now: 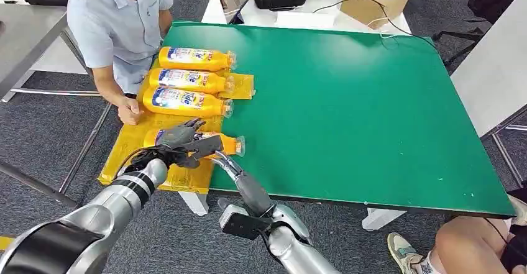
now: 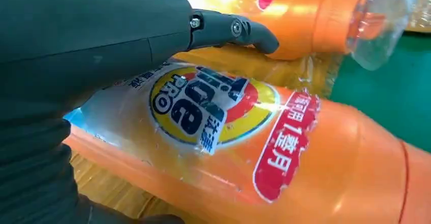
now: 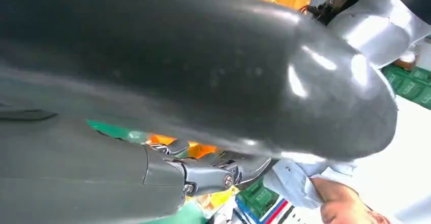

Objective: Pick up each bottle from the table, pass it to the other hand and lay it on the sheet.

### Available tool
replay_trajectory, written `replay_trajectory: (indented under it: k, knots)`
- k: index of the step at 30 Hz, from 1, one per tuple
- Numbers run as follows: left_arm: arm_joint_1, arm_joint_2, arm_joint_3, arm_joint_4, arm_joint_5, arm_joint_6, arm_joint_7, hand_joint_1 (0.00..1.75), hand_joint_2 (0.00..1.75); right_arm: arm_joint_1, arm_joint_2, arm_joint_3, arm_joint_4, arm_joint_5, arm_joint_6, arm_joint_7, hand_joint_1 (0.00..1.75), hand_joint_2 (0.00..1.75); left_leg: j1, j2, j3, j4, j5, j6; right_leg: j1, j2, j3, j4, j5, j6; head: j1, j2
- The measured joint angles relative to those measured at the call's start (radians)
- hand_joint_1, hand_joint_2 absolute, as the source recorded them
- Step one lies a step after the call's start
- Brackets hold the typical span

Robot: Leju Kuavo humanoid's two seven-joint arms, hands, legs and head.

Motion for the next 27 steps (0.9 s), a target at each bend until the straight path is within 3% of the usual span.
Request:
replay_trajectory:
  k: [4,11,18,19,26,27]
  knots:
    - [0.002,-0.013,0.018,-0.002,0.123,-0.047,-0.082,0.00,1.75,-0.002,0.000,0.000,0.007,0.000,-0.003,-0.003,0.00,0.00,0.000,0.000,0.000,0.000,0.000,0.000,0.000,0.000,0.001,0.000,0.000,0.000,0.000,0.000]
    - [0.084,-0.045,0.232,-0.118,0.662,-0.319,-0.306,0.00,1.75,-0.007,0.006,0.000,0.038,-0.017,-0.019,-0.042,0.00,0.00,0.000,0.003,0.000,0.000,0.000,0.000,0.000,0.001,-0.001,0.000,0.000,0.000,-0.001,0.000]
    - [0.298,-0.059,0.332,-0.550,1.080,-0.416,-0.391,0.00,1.75,0.023,0.001,-0.001,0.007,-0.098,-0.092,-0.072,0.00,0.00,0.000,0.002,-0.003,0.000,-0.001,-0.001,0.001,0.001,-0.004,0.000,0.000,0.000,0.000,0.000]
    - [0.326,-0.059,0.333,-0.613,1.099,-0.405,-0.386,0.00,1.75,0.031,-0.001,-0.001,-0.011,-0.108,-0.110,-0.072,0.00,1.75,0.000,0.002,-0.003,0.000,-0.001,-0.001,0.000,0.001,-0.004,0.000,0.000,0.000,0.000,0.000]
    - [0.464,-0.066,0.330,-0.962,1.127,-0.322,-0.400,0.00,1.75,0.115,-0.034,-0.004,-0.267,-0.250,-0.327,-0.073,0.00,1.75,0.000,0.001,-0.004,0.000,-0.001,0.000,0.000,0.001,-0.005,-0.001,0.000,0.000,0.000,0.000]
    - [0.484,-0.070,0.322,-1.004,1.111,-0.293,-0.398,0.00,1.75,0.135,-0.043,-0.010,-0.330,-0.277,-0.363,-0.073,0.00,0.00,0.000,0.001,-0.004,0.000,-0.001,0.000,-0.001,0.001,-0.005,-0.001,0.000,0.000,0.000,0.000]
